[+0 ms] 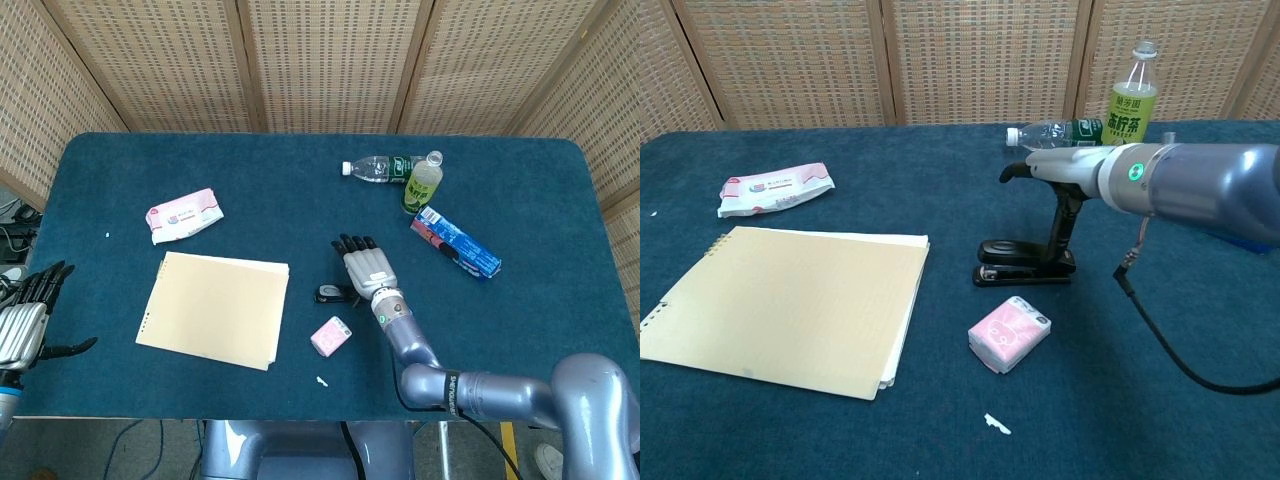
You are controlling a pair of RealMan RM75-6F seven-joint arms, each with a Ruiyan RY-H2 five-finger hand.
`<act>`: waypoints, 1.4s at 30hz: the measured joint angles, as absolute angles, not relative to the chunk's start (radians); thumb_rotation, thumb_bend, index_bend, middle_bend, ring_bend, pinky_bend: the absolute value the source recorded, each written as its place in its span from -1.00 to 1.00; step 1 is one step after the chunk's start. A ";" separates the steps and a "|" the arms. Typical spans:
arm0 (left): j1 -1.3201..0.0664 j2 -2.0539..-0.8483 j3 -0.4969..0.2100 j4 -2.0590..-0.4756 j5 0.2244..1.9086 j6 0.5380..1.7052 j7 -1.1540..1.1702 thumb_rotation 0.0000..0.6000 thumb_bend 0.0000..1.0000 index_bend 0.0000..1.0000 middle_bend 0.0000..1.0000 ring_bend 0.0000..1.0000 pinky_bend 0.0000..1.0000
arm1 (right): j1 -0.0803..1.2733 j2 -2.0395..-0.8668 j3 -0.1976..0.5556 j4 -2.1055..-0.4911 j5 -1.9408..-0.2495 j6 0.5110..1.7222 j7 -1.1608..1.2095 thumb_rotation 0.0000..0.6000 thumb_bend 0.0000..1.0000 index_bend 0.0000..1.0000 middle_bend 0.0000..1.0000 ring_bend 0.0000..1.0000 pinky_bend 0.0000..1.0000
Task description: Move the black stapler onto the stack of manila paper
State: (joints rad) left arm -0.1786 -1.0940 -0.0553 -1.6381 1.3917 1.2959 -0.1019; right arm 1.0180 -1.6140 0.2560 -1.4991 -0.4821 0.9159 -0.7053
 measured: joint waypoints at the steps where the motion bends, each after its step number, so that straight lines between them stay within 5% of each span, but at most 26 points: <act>1: -0.179 -1.094 -0.055 -1.639 1.392 1.297 -0.102 1.00 -1.00 -1.00 -1.00 -1.00 -1.00 | 1.008 -1.598 0.251 -1.514 -0.504 0.925 -0.699 1.00 -0.79 -0.90 -1.00 -0.94 -0.96; 11: -0.170 -1.091 -0.057 -1.649 1.405 1.329 -0.101 1.00 -1.00 -1.00 -1.00 -1.00 -1.00 | 0.819 -1.417 0.137 -1.597 -0.962 1.107 -0.499 1.00 -1.00 -1.00 -1.00 -1.00 -1.00; 18: -0.182 -1.092 -0.062 -1.663 1.428 1.335 -0.076 1.00 -1.00 -1.00 -1.00 -1.00 -1.00 | 0.602 -1.304 -0.003 -1.466 -1.332 1.350 -0.138 1.00 -1.00 -1.00 -1.00 -1.00 -1.00; 30: -0.379 -1.112 -0.139 -1.743 1.400 1.125 0.096 1.00 -1.00 -1.00 -1.00 -1.00 -1.00 | 0.261 -1.266 -0.102 -1.286 -1.443 1.678 0.232 1.00 -1.00 -1.00 -1.00 -1.00 -1.00; 42: -0.733 -1.339 -0.272 -1.748 1.227 0.850 0.346 1.00 -1.00 -0.72 -0.89 -0.71 -0.60 | 0.201 -1.202 -0.063 -1.314 -1.476 1.722 0.236 1.00 -1.00 -1.00 -1.00 -1.00 -1.00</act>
